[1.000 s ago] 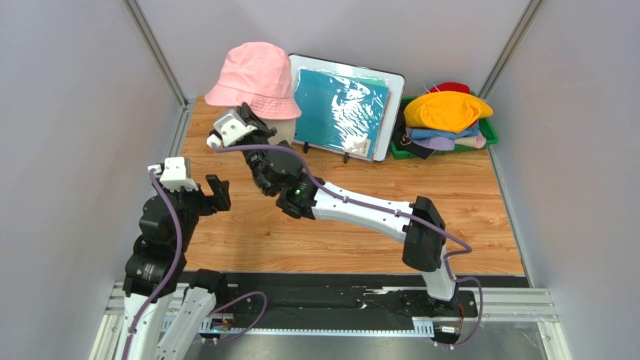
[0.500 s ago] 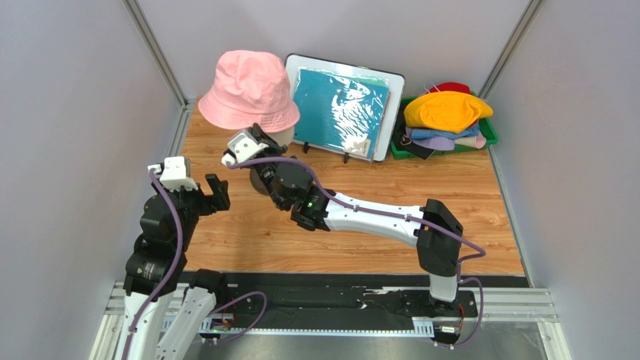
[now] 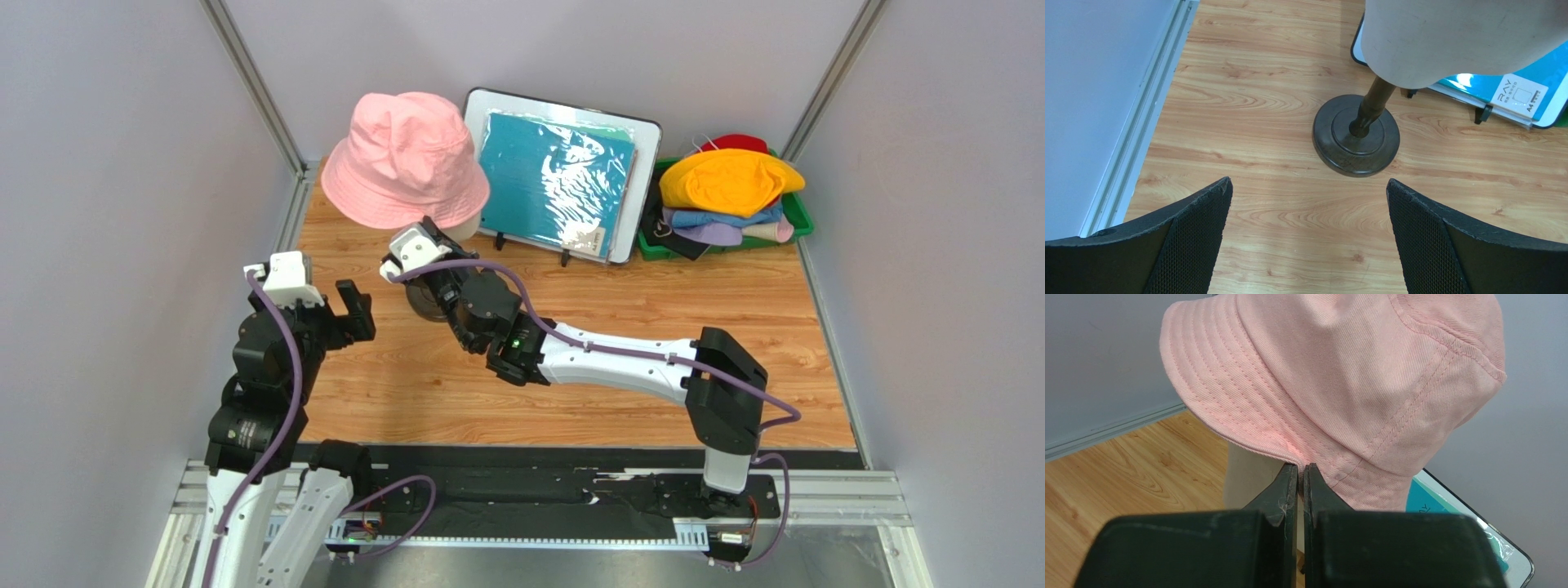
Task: Stack the hats
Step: Place the hat on the hat stand.
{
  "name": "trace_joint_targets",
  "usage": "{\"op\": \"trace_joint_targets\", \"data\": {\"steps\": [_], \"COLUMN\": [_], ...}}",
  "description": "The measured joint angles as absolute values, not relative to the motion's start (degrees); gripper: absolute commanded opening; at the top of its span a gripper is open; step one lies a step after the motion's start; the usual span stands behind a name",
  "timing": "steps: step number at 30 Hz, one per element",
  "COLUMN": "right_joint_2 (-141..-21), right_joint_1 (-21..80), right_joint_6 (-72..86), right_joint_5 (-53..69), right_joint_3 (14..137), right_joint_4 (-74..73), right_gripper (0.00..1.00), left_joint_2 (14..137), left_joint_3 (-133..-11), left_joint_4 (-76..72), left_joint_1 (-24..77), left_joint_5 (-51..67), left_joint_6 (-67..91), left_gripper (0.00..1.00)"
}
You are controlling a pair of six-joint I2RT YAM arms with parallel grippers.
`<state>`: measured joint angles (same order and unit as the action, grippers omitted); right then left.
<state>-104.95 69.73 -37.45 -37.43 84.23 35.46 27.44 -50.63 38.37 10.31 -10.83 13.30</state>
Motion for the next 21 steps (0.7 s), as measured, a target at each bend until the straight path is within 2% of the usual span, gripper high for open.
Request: {"op": "trace_joint_targets", "data": {"steps": [9,21], "right_joint_2": [-103.4,-101.8], "right_joint_1": [69.7,69.7], "right_joint_6": [-35.2,-33.2], "right_joint_5": [-36.6,-35.3], "right_joint_3": [80.5,78.6], "right_joint_4": [37.2,37.3], "right_gripper": [0.00,0.00], "left_joint_2": [28.4,36.9], "left_joint_3": [-52.7,-54.8], "left_joint_4": [36.8,20.6], "left_joint_1": [8.1,-1.4], "left_joint_5": [-7.2,6.7], "left_joint_6": [18.1,35.1], "left_gripper": [0.99,0.93]}}
